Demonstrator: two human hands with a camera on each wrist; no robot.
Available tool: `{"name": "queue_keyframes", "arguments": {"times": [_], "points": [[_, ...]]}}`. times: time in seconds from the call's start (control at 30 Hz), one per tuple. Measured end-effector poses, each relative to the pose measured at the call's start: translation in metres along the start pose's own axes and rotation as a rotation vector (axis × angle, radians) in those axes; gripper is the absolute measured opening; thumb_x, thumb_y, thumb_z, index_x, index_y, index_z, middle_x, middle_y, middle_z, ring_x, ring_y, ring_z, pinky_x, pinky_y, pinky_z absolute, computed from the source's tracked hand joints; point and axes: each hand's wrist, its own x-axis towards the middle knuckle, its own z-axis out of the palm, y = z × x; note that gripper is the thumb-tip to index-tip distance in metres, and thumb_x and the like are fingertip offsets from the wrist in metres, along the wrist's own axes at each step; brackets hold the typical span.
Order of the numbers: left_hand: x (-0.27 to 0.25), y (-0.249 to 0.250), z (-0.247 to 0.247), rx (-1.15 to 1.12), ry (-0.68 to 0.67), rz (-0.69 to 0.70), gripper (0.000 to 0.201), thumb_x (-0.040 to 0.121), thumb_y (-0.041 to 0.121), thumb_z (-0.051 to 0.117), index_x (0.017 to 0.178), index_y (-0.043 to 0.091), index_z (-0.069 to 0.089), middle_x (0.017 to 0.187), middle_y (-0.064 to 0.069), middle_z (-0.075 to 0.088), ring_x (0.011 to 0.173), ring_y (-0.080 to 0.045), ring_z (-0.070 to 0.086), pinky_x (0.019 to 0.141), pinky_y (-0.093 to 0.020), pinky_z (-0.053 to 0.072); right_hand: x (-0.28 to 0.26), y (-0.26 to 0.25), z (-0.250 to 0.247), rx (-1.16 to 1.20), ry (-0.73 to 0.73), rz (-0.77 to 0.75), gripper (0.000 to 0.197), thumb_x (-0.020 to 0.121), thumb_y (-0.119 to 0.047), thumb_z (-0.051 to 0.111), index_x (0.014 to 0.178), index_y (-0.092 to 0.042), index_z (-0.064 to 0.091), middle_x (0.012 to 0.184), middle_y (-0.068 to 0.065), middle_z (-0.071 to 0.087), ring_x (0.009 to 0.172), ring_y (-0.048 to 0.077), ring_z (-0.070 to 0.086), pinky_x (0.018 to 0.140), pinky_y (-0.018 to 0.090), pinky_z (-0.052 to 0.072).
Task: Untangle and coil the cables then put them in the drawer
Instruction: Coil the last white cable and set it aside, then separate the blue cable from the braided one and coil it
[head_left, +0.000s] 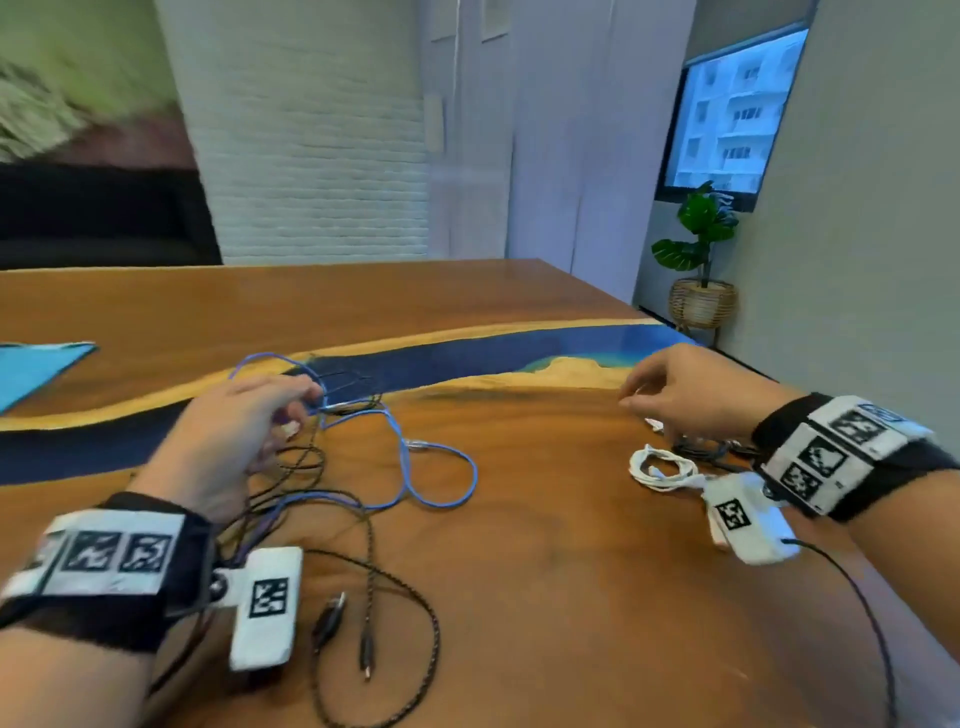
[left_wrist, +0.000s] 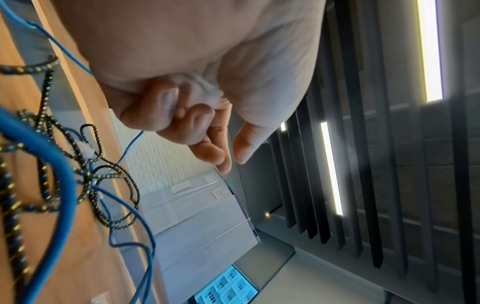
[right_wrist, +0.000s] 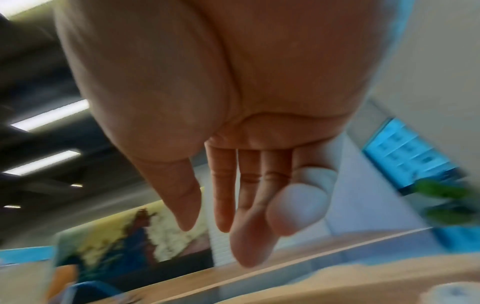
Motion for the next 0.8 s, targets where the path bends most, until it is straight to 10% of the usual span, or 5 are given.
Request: {"name": "queue_keyframes", "arguments": {"times": [0.23,0.37,0.6,0.7,0.8], "points": [[-0.02,0.027,-0.015,0.196,0.185,0.012,0.025,0.099,0.033,0.064,0.089,0.014,0.077,0.079,-0.003,0.054,0.048,-0.014,0.031,0.045,-0.027,0.021,-0.005,-0.164,0.079,-0.078,-0.29,-0.6,0.043,0.088,-0.033,0.074,0.13,-0.035,0.063,0.119,-0.019,0.068,0.087,-0.018,0.06,0.076,0.002,0.041],[-0.026,0.029,-0.012,0.267,0.158,-0.015,0.024,0.098,0.034,0.065,0.082,0.019,0.076,0.074,0.004,0.053,0.046,-0.01,0.035,0.044,-0.023,0.026,0.015,-0.211,0.107,-0.241,-0.36,-0.695,0.065,0.092,-0.042,0.068,0.151,-0.029,0.044,0.139,-0.007,0.06,0.124,0.016,0.058,0.103,0.033,0.046],[-0.025,0.029,-0.01,0.288,0.217,-0.028,0.015,0.097,0.029,0.067,0.1,0.018,0.077,0.092,0.002,0.064,0.074,-0.013,0.057,0.057,-0.021,0.04,0.031,-0.237,0.136,-0.221,-0.482,-0.647,0.045,0.091,-0.019,0.061,0.133,-0.037,0.062,0.11,-0.009,0.07,0.084,0.009,0.063,0.08,0.029,0.056],[-0.026,0.032,-0.014,0.262,0.257,-0.038,0.012,0.098,0.028,0.067,0.094,0.022,0.077,0.094,-0.002,0.064,0.083,-0.017,0.058,0.063,-0.027,0.041,0.034,-0.242,0.142,-0.246,-0.504,-0.676,0.041,0.09,-0.011,0.06,0.122,-0.033,0.072,0.108,-0.008,0.073,0.092,0.012,0.066,0.08,0.027,0.056],[-0.027,0.034,-0.018,0.273,0.262,-0.057,0.013,0.098,0.02,0.064,0.096,0.023,0.077,0.098,-0.007,0.062,0.09,-0.021,0.055,0.065,-0.029,0.038,0.038,-0.237,0.137,-0.123,-0.458,-0.654,0.032,0.087,-0.007,0.062,0.106,-0.027,0.078,0.069,-0.013,0.069,0.055,-0.002,0.056,0.053,0.015,0.045]]}}
